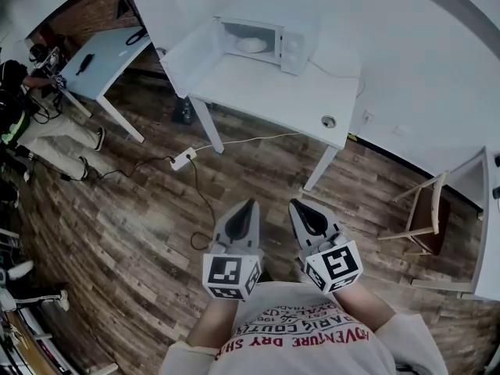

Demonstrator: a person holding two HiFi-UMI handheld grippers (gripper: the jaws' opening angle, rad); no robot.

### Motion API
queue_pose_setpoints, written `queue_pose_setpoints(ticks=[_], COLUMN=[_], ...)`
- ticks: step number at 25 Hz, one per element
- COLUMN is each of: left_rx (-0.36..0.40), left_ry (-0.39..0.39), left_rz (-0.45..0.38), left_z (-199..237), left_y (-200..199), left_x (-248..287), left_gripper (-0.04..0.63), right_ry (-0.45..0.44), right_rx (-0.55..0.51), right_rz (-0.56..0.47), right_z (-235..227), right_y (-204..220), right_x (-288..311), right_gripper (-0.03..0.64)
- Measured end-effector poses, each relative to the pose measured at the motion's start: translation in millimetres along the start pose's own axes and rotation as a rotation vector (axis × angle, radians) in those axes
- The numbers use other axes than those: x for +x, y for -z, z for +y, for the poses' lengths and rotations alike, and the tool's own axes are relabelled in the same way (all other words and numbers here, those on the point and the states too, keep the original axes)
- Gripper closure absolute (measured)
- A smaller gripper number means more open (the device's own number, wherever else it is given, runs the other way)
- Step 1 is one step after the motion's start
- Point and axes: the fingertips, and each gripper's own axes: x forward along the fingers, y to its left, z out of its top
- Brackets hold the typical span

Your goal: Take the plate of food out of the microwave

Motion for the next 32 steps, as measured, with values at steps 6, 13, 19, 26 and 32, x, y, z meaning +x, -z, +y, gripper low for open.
queue_pose_setpoints(ticks=[6, 13, 19, 26, 32], left_rx=[0.044, 0.037, 0.032, 0.044, 0.025], left_ry=[0.060, 0.069, 0.054, -0.023, -0.070], left_rz=[0.018, 0.052, 0.054, 0.020, -0.003], left_z=[71.1, 135.0, 164.3, 194.1, 204.7], left_y=[-26.6, -22.2, -22.5, -47.2, -78.3], left_x=[24.8, 35.3, 73.1, 159.2, 259.9], left_gripper=[0.589, 0.589, 0.589, 0.589, 0.589], right_ry=[0.066, 0.056, 0.019, -0.056, -0.098], right_rx=[0.032, 0.046, 0.036, 0.017, -0.007], right_rz=[-0.013, 0.003, 0.014, -0.004, 0.013], right_z=[6.4, 23.1, 4.0, -62.8, -145.1], right_y=[-18.3, -20.3, -21.2, -34.0, -50.5], right_x=[77.5, 149.4, 204.0, 274.4, 329.2], right_gripper=[0.607, 0.606, 0.606, 0.607, 0.607])
